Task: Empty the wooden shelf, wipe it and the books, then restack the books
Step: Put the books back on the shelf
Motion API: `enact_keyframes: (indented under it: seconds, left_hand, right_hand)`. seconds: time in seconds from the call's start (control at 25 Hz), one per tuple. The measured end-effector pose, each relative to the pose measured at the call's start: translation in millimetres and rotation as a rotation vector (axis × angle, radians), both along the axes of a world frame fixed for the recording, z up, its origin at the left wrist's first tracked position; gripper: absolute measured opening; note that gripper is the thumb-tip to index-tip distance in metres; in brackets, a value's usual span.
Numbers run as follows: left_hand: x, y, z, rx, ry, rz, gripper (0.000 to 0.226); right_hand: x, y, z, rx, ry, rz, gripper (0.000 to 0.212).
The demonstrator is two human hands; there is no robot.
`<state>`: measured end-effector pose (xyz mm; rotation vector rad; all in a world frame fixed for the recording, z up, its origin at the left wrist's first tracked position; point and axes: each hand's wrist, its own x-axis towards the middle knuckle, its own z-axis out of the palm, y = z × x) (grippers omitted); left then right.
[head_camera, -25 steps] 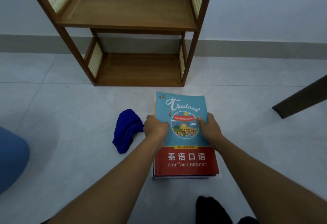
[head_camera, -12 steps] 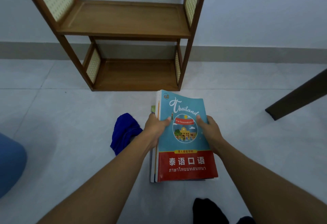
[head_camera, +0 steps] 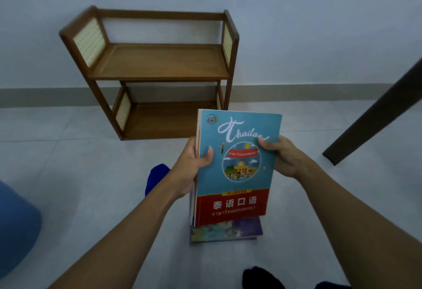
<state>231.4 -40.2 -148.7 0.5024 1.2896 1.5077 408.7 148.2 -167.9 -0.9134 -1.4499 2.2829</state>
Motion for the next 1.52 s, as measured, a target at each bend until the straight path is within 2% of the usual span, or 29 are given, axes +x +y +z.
enact_keyframes:
  seconds: [0.2, 0.44, 0.56, 0.76, 1.16, 1.36, 1.52]
  left_hand:
    - [-6, 0, 22, 0.075, 0.258, 0.055, 0.025]
    - [-16, -16, -4, -0.011, 0.443, -0.011, 0.049]
    - [-13, -28, -20, -0.039, 0.394, -0.027, 0.052]
    - [-18, -22, -21, -0.086, 0.313, -0.034, 0.063]
    - [-17, -15, -27, -0.139, 0.162, -0.032, 0.063]
    - [-18, -17, -32, -0.181, 0.238, -0.021, 0.056]
    - [-19, -14, -42, -0.233, 0.453, -0.021, 0.05]
  right_hand:
    - [0, -6, 46, 0.142, 0.13, 0.078, 0.093]
    - [8, -32, 28, 0.195, 0.032, 0.11, 0.093]
    - [5, -43, 22, 0.224, -0.012, 0.115, 0.08]
    - [5, -41, 18, 0.23, -0.015, 0.16, 0.07]
    - [1, -49, 10, 0.27, -0.073, 0.171, 0.064]
    - [-2, -44, 8, 0.312, -0.075, 0.147, 0.064]
    - [-6, -42, 6, 0.446, -0.139, 0.103, 0.051]
